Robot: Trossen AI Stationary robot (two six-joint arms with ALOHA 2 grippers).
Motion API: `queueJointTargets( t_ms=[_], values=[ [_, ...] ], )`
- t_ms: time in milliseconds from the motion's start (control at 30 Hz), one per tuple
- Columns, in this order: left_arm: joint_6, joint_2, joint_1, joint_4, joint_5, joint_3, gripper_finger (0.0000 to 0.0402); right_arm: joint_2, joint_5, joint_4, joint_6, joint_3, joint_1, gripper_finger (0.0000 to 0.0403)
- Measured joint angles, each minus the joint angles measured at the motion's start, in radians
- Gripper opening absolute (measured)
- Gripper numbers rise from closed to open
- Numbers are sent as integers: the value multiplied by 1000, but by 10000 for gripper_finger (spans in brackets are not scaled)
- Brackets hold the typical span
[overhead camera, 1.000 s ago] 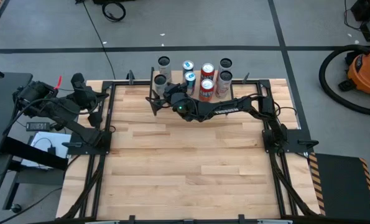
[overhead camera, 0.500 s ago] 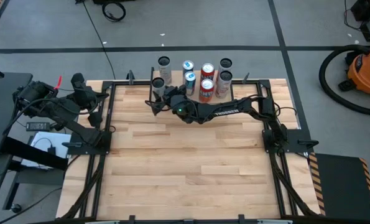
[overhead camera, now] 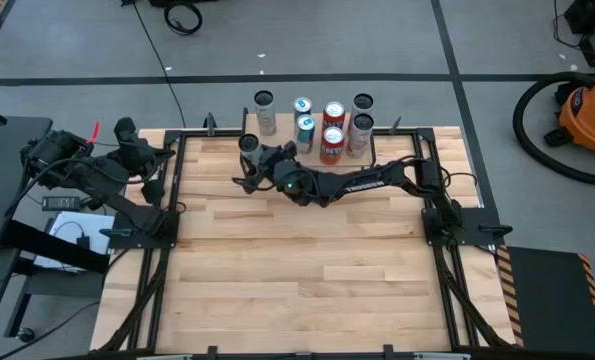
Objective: Place canned beverage on shelf
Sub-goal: Adjust the soda cans on the shelf
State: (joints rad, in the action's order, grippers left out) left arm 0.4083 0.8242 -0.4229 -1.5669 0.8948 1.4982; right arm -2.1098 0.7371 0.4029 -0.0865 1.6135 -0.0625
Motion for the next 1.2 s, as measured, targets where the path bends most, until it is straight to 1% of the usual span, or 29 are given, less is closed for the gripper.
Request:
queueJointTargets(
  t_ms=[233, 333, 433, 533, 667, 800, 1000, 1200],
  values=[
    [0, 0, 0, 0, 0, 0, 7, 0, 163, 24, -15, -1, 4, 257],
    [0, 0, 0, 0, 0, 0, 7, 0, 175, 25, 10, -2, 11, 257],
    [-1, 0, 0, 0, 0, 0, 7, 0, 96, 39, 59, -2, 20, 257],
    [-1, 0, 0, 0, 0, 0, 7, 0, 3, 72, 60, -2, 25, 257],
    [-1, 0, 0, 0, 0, 0, 7, 0, -28, 72, 71, -2, 25, 257],
    [-1, 0, 0, 0, 0, 0, 7, 0, -118, 70, 87, -2, 22, 257],
    [-5, 0, 0, 0, 0, 0, 7, 0, -326, 41, 54, -2, 25, 257],
    [-5, 0, 0, 0, 0, 0, 7, 11, -492, 13, 61, -2, 23, 257]
  ],
)
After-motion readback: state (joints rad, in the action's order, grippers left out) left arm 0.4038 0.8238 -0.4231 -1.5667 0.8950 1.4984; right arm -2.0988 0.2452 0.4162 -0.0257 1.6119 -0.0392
